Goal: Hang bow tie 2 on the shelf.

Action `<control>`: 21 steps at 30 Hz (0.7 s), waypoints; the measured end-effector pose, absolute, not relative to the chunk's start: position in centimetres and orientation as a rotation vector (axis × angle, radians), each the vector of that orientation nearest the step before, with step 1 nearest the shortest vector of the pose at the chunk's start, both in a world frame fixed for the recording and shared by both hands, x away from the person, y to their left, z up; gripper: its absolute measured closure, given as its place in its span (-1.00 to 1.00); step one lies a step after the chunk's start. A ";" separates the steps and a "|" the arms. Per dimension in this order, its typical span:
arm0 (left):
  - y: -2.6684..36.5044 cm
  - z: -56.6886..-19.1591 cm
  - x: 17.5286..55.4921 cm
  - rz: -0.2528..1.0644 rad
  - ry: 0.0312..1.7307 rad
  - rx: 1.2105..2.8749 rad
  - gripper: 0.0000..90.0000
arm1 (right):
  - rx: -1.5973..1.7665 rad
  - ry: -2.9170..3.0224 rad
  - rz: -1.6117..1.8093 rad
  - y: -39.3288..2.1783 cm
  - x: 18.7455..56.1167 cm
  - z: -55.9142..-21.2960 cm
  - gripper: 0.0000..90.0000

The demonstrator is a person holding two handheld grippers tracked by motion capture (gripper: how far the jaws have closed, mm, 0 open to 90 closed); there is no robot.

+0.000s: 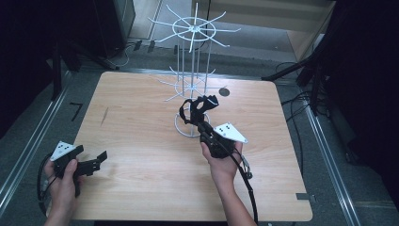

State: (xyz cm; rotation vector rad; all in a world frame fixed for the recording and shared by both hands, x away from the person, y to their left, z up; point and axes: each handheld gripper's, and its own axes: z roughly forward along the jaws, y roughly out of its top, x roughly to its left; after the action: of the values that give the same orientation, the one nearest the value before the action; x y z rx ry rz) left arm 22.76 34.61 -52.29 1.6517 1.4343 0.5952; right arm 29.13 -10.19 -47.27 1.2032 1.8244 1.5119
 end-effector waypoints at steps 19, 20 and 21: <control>34.6 -52.3 22.7 0.596 1.430 1.651 -1.00 | 1.200 1.869 1.502 -10.5 29.2 -47.3 0.35; 34.6 -52.3 22.7 0.596 1.430 1.651 -1.00 | 1.193 1.870 1.500 -10.6 29.2 -47.2 0.33; 34.6 -52.3 22.7 0.597 1.428 1.652 -1.00 | 1.193 1.872 1.498 -10.6 29.1 -47.2 0.32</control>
State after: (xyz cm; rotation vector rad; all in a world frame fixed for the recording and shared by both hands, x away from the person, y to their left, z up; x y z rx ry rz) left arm 22.73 34.59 -52.28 1.6521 1.4282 0.5974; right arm 29.12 -10.62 -47.17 1.1933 1.8719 1.4981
